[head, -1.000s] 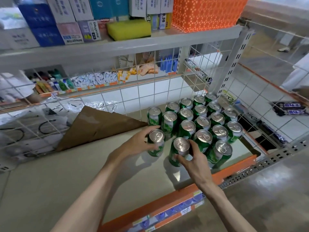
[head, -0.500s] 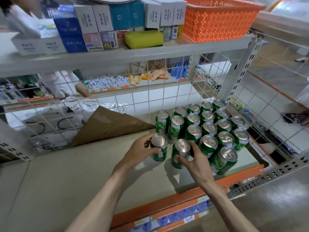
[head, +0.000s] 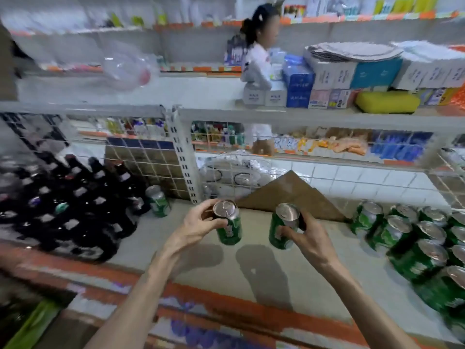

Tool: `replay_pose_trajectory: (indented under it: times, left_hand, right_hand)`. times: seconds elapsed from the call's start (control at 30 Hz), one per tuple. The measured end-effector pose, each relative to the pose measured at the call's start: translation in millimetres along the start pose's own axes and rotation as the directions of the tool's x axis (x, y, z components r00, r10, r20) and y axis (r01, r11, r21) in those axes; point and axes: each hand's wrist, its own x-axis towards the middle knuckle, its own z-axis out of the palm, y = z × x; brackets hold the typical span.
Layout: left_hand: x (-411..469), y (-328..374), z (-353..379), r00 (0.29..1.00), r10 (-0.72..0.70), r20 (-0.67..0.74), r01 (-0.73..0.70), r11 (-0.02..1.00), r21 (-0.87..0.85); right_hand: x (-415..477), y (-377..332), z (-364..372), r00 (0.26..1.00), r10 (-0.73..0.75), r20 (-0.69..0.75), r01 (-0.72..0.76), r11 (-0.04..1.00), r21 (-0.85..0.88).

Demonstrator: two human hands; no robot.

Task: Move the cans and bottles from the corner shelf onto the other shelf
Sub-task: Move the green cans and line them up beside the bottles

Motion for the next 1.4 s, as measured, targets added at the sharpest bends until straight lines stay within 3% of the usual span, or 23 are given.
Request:
replay_pose_trajectory:
  times: [0.2, 0.5, 1.0, 1.4]
  left_hand:
    - [-53, -29, -110, 0.986, -0.051, -0.156, 0.066, 0.993, 0.093]
    - [-77, -97, -206, 0.985, -0.080, -0.153, 0.090, 0.994, 0.063]
    - [-57, -178, -230, 0.987, -0.157, -0.037, 0.157, 0.988, 0.006]
    - [-70, -165, -240, 0.994, -0.088, -0.059, 0.089, 0.996, 0.000]
  right_hand:
    - [13, -56, 92, 0.987, -0.092, 0.129, 0.088, 0.996, 0.035]
    - [33, -97, 207, 0.982, -0.094, 0.164, 0.090, 0.995, 0.035]
    - [59, -93, 313, 0.964, -0.056, 0.258, 0.041, 0.997, 0.065]
    - [57, -121, 349, 0.954, -0.120, 0.274, 0.113, 0.993, 0.041]
